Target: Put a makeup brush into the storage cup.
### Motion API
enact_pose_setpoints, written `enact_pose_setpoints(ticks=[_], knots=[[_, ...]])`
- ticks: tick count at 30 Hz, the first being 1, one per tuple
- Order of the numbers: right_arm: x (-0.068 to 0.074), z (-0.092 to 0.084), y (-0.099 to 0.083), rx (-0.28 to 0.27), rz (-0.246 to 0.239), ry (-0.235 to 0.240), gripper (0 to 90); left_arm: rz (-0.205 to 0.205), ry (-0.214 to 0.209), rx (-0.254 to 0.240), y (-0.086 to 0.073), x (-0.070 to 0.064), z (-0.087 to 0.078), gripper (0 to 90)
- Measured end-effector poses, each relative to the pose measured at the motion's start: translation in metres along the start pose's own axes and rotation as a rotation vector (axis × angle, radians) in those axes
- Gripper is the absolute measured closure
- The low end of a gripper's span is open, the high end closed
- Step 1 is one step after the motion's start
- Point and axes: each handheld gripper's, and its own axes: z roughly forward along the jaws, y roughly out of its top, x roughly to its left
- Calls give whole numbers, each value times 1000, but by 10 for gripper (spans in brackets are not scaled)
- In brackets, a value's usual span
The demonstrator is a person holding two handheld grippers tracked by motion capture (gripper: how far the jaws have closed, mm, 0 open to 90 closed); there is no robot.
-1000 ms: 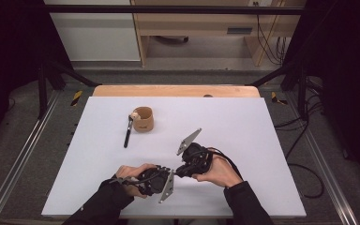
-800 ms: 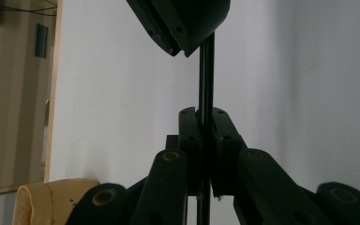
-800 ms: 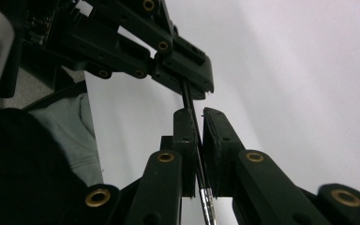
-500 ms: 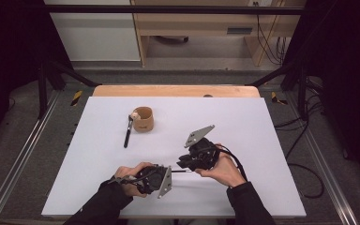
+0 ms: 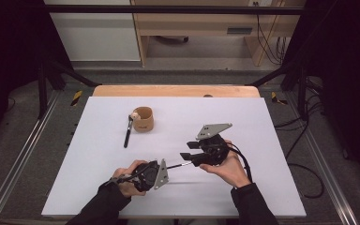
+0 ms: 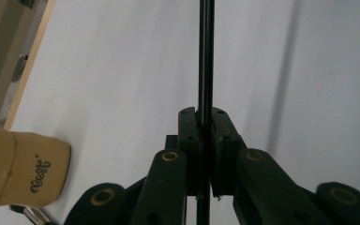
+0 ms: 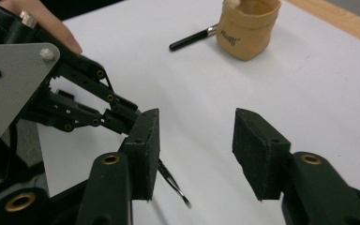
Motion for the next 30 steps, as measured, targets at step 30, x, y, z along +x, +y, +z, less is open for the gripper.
enact_pose_setpoints(ticks=[30], knots=[[-11,-18,-21,-174,133,-146,215,-422,-32,-118,-12,6,2,843]])
